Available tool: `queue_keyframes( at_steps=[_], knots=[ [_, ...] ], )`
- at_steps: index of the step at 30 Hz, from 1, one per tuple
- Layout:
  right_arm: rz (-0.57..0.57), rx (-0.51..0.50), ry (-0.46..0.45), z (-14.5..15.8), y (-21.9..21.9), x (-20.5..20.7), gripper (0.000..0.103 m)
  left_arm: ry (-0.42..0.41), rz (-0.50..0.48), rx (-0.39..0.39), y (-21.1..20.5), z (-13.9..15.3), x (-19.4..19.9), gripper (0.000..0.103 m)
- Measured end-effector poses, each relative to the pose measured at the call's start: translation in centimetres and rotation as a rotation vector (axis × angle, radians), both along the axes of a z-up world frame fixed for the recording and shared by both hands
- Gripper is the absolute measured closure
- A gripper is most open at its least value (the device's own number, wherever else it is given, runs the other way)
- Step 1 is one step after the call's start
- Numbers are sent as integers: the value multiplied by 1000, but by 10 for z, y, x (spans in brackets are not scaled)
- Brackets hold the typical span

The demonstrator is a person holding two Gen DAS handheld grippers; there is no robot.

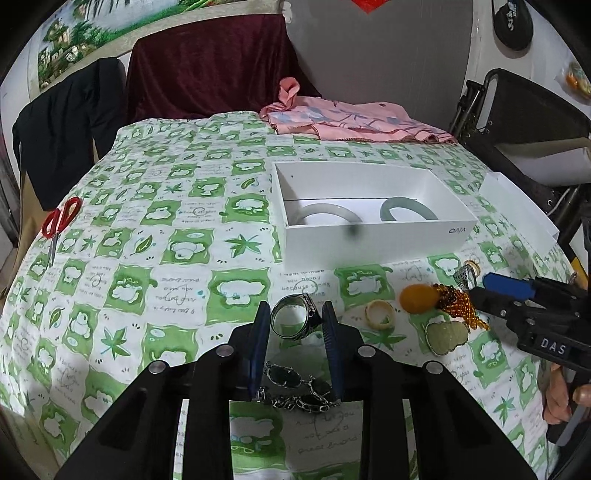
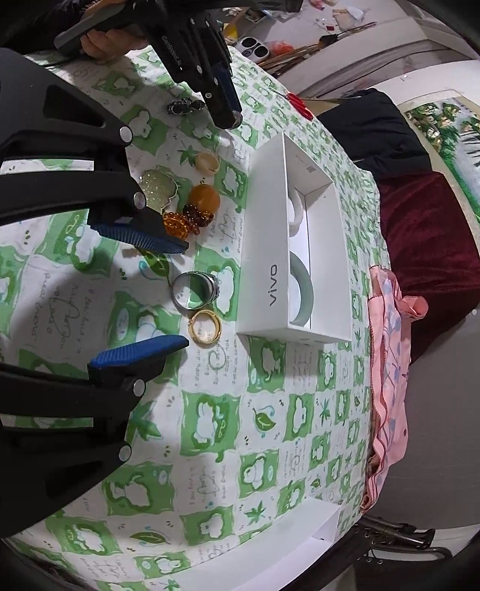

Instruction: Organize jewelry

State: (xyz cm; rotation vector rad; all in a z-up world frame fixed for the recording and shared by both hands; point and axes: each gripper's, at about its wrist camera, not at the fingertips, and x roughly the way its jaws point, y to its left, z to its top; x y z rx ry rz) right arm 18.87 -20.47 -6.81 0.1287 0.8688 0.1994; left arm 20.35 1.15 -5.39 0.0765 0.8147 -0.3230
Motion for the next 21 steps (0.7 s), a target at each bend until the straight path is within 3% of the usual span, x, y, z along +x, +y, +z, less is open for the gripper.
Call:
queue_keyframes(
  at_steps=[2,5,21],
  knots=[
    [4,-15,1,0,3,5,59,-1,-6,3,-1,0,-1,75],
    [14,-41,5,0,8,11,80,-1,-8,7,-2,-1,-1,75],
    [4,27,-68,12,-4,-4,81,-11,0,0,1,1,-2,75]
  ],
)
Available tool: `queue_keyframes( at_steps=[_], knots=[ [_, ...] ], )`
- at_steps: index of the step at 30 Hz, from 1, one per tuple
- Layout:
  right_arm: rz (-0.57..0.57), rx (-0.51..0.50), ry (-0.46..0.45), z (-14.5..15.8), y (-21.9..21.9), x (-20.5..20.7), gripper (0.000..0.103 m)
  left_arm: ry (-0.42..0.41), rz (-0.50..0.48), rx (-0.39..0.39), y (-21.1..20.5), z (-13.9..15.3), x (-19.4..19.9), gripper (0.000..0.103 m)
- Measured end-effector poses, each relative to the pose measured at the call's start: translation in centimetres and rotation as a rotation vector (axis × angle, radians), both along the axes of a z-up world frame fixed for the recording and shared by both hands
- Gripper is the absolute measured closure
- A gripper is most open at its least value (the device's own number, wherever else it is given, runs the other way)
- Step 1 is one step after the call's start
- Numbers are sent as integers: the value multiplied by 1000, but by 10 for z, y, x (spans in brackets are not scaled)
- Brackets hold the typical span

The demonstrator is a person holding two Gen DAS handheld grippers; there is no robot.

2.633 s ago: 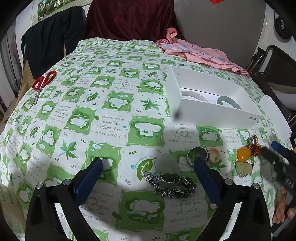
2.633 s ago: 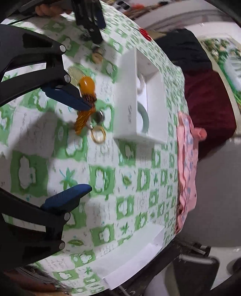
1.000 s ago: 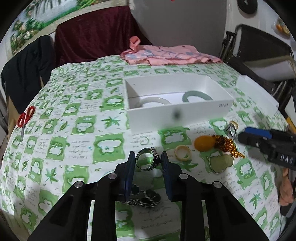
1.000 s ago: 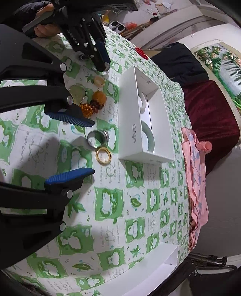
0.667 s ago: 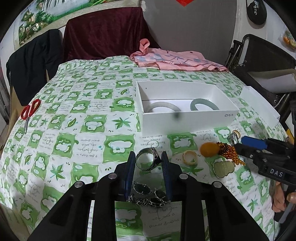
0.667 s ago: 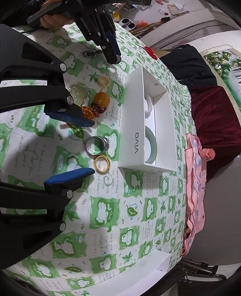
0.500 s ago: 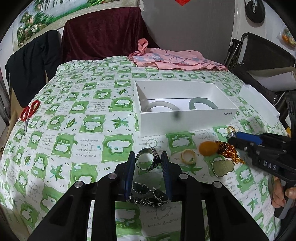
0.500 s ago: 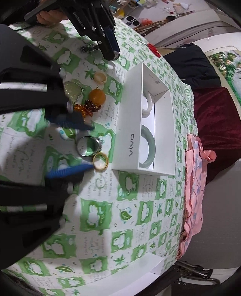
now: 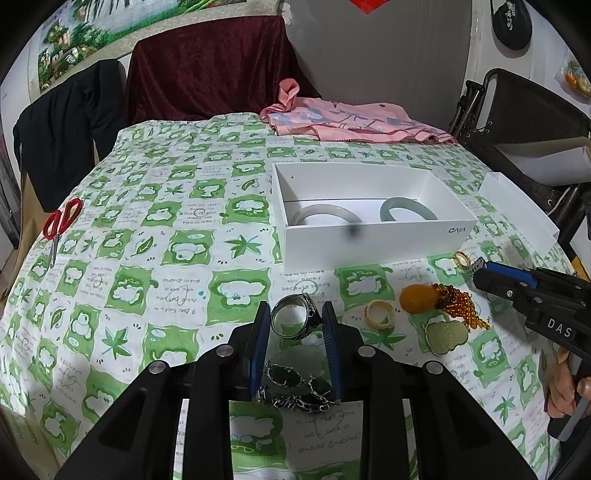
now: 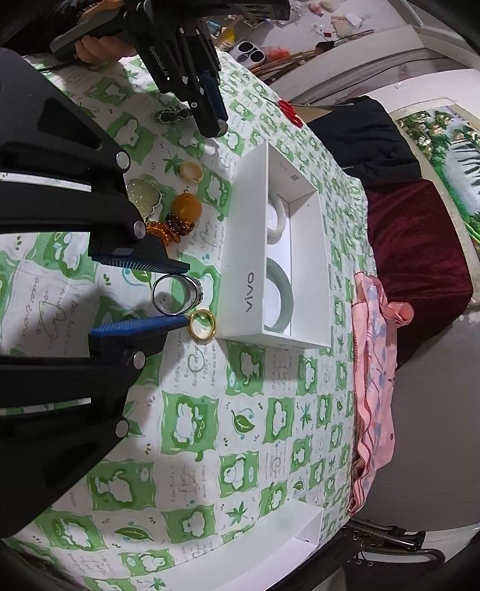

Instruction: Organize jewelry

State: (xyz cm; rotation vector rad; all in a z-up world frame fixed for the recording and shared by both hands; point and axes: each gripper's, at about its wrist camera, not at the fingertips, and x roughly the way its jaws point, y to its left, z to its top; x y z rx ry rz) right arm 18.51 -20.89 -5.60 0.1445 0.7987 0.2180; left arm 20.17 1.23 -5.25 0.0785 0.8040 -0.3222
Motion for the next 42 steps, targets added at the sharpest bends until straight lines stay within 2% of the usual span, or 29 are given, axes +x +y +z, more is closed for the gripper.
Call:
queue_keyframes(
  at_steps=[6,9,12,15,19,22,25,30,32,35,36,38,40,42],
  knots=[
    [-10,61,-28,16,-9,3,81,-23,-3,-28,0,14,6,75],
    [-16,73,-51,36,-12,15,81,-21,-7,-91,-1,34,24,75],
    [-16,61,-70,51,-9,37,81,-27,-17,-101,-11,48,44,75],
    [-16,55,-45,47,-4,59,81,-21,-25,-99,-26,48,60,75],
    [-25,49,-11,32,-1,78,81,5,-25,-78,-37,35,74,74],
    [-38,69,-19,27,-7,82,78,16,-10,-70,-37,26,80,73],
    [-35,122,-23,24,-13,82,75,7,-11,-95,-32,26,79,63],
    [-37,158,-37,22,-17,77,75,-16,-11,-121,-24,30,74,60],
    [-36,184,-44,22,-20,74,73,-30,7,-118,-21,32,72,52],
    [-37,203,-62,25,-23,69,66,-38,21,-143,-14,35,70,44],
    [-46,199,-77,26,-24,66,51,-41,25,-146,-13,36,69,43],
    [-91,175,-111,29,-26,60,27,-47,38,-151,-9,37,68,39],
    [-129,148,-149,31,-30,53,23,-43,52,-155,-6,37,69,36],
    [-136,137,-144,32,-33,52,22,-34,63,-156,-4,34,70,34]
  ],
)
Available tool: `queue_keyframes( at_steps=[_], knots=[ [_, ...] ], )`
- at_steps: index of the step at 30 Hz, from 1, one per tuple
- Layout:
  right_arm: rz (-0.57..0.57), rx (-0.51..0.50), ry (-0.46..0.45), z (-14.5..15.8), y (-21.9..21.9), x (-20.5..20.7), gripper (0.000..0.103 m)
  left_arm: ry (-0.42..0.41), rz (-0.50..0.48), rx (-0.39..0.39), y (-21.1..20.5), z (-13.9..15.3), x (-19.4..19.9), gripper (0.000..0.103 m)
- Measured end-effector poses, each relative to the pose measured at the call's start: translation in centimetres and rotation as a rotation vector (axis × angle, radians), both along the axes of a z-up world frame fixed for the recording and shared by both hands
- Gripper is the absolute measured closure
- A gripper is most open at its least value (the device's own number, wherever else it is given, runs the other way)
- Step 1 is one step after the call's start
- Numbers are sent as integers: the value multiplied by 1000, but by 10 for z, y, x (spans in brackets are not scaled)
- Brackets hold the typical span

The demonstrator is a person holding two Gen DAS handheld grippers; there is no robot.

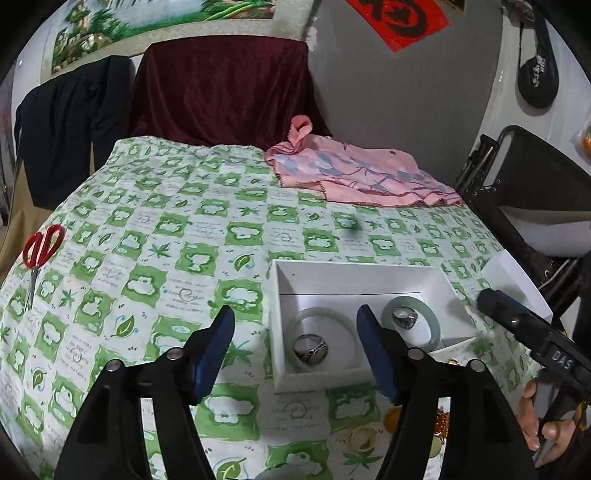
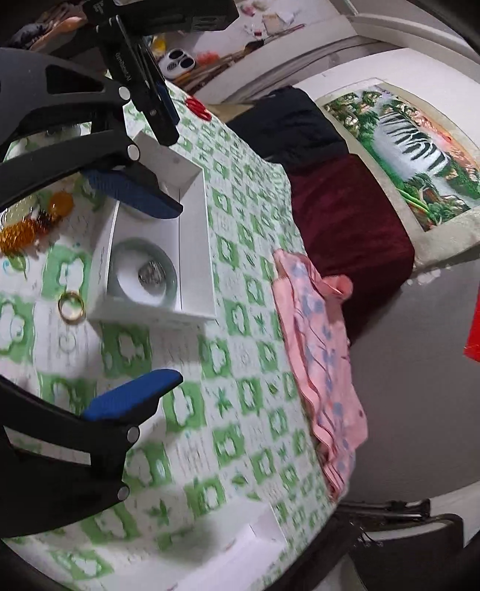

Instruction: Organize jewelry

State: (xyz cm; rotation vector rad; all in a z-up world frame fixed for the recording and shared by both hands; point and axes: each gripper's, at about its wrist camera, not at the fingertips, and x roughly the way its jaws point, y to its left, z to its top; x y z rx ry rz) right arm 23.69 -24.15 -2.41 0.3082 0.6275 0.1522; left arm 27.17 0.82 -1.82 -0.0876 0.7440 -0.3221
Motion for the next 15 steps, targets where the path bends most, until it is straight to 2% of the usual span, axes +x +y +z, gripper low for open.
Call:
queue_keyframes(
  at_steps=[6,10,15],
  knots=[
    [-33,37,49,-9,-10,2,7,45,32,-3,8,-11,6,22],
    [-40,25,83,-15,-8,-1,7,63,54,7,12,-16,8,18],
    [-34,-7,78,-17,-3,-11,7,71,79,16,18,-19,6,16]
  ],
)
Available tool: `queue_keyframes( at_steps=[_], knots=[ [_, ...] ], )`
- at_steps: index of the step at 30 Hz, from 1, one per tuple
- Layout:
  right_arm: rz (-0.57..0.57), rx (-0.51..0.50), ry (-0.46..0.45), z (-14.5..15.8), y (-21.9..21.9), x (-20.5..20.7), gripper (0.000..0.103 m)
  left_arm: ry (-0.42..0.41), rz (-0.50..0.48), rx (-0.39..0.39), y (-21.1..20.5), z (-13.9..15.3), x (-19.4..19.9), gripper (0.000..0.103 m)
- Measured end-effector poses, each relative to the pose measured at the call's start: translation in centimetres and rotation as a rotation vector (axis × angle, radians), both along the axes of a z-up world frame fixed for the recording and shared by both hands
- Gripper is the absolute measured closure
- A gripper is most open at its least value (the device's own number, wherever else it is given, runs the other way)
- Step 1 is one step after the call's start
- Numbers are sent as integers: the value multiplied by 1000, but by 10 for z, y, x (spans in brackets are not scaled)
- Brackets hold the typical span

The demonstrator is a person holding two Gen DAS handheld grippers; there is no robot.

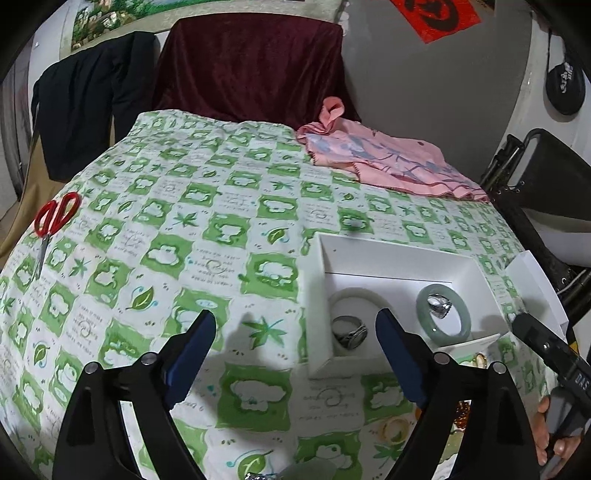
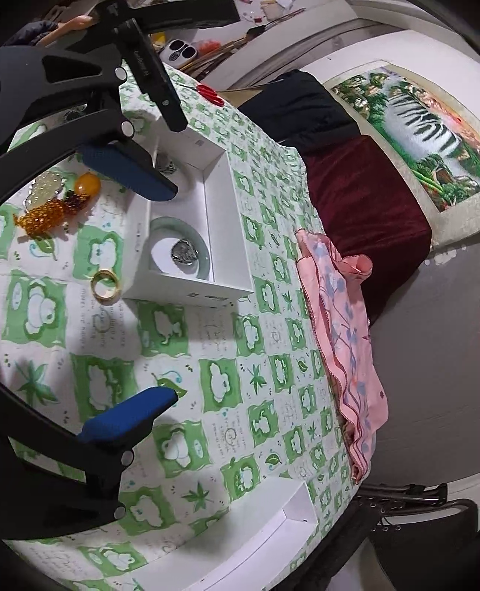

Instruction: Organize jewelry

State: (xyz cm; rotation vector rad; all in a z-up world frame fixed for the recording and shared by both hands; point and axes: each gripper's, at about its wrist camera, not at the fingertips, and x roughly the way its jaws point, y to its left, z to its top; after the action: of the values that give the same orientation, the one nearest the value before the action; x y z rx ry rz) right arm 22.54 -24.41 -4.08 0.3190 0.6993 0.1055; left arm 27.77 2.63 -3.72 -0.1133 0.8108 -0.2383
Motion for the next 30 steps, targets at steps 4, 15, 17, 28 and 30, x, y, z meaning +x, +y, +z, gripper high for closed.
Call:
queue_keyframes(
  at_steps=[4,15,17,28,30],
  knots=[
    [-1,28,8,-2,-2,-10,7,0,33,0,10,0,-6,15],
    [7,117,53,-13,-5,-34,7,11,64,23,27,-6,-41,12],
    [11,116,55,-14,-3,-38,7,8,51,29,27,-6,-51,12],
    [1,138,71,-18,-8,-42,7,4,-52,149,11,-21,-100,8],
    [7,139,75,-18,-7,-42,7,17,-63,155,10,-24,-100,8]
  ],
)
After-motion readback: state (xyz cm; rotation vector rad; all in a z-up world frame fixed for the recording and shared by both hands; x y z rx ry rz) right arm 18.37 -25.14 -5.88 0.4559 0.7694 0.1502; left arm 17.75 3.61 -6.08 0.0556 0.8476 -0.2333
